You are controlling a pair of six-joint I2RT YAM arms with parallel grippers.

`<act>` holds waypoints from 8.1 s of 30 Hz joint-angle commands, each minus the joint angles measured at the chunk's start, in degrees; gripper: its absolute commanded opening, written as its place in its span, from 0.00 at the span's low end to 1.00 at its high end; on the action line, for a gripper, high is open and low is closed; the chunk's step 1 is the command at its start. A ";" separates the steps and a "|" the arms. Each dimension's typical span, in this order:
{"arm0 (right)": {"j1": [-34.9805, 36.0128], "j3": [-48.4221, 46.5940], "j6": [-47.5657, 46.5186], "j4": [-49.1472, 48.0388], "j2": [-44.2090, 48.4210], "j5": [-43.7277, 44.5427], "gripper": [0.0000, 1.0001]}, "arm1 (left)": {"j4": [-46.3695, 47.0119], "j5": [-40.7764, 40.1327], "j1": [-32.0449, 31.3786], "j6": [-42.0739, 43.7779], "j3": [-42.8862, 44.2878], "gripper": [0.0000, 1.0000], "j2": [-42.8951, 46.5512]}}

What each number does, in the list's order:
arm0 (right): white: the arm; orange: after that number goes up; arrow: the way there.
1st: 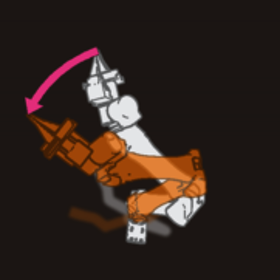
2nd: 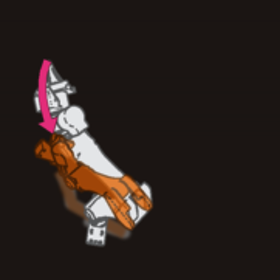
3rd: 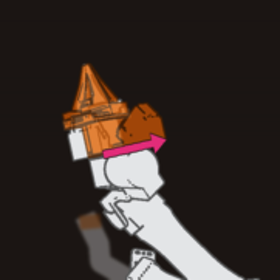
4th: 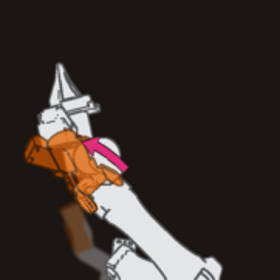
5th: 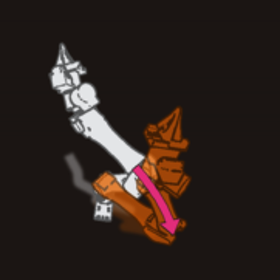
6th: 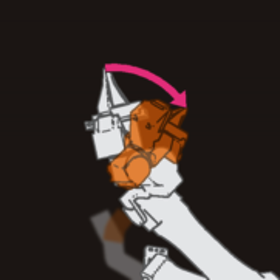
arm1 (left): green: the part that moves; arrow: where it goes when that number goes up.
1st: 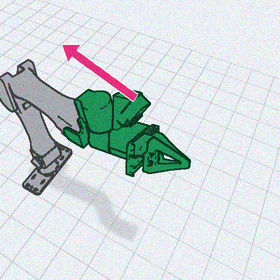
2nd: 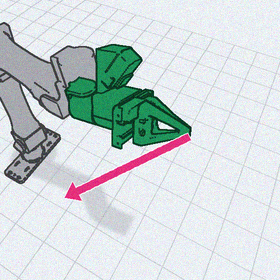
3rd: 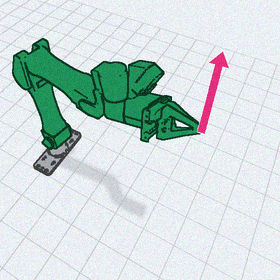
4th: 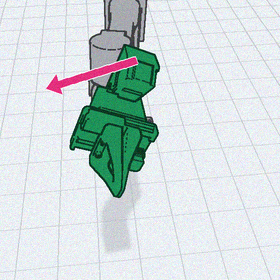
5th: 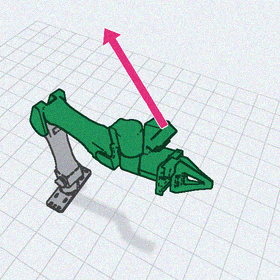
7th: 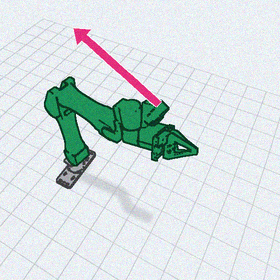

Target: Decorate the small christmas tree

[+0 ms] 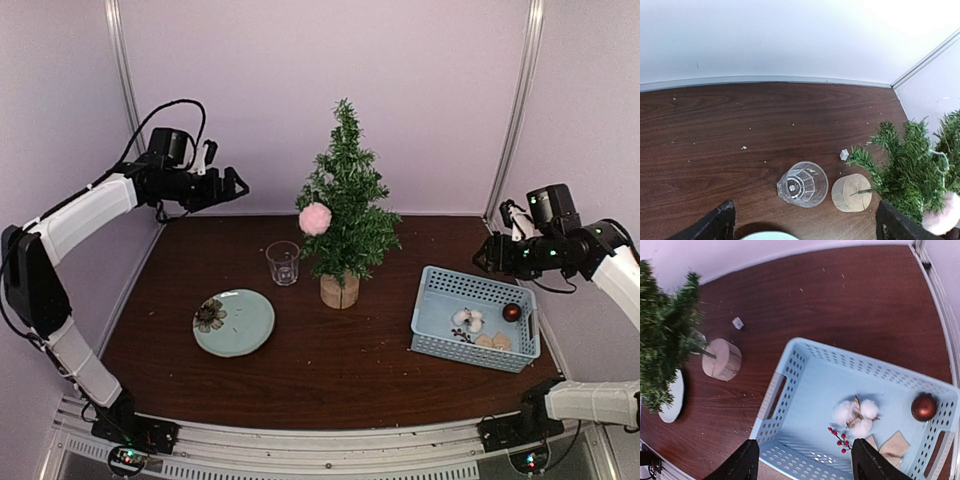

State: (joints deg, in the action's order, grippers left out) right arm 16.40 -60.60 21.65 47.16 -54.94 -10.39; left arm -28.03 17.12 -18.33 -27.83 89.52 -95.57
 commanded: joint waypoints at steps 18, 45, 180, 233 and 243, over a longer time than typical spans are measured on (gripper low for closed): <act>-10.66 10.14 -8.65 -2.52 -25.20 3.07 0.39 | -3.32 -3.07 -0.31 -0.35 -10.50 0.98 13.70; -10.59 1.31 -7.55 -0.22 -7.10 -9.43 0.00 | -4.40 -2.06 -0.31 1.48 -8.20 0.98 10.55; 4.86 4.44 6.87 -51.03 -31.43 -41.89 0.01 | 39.02 -0.57 -22.84 -12.57 -27.87 0.00 3.90; 28.04 14.94 17.63 -60.14 -18.46 -7.41 0.35 | 25.92 7.87 -12.60 -1.87 -13.67 0.25 -2.67; 27.69 16.46 12.79 -46.19 -7.35 -2.65 0.67 | 21.75 7.37 -10.27 -0.82 -18.04 0.58 3.68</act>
State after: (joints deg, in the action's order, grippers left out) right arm 44.03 -44.95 37.28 -6.37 -66.89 -16.47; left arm -4.99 24.71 -29.63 -29.95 73.23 -95.90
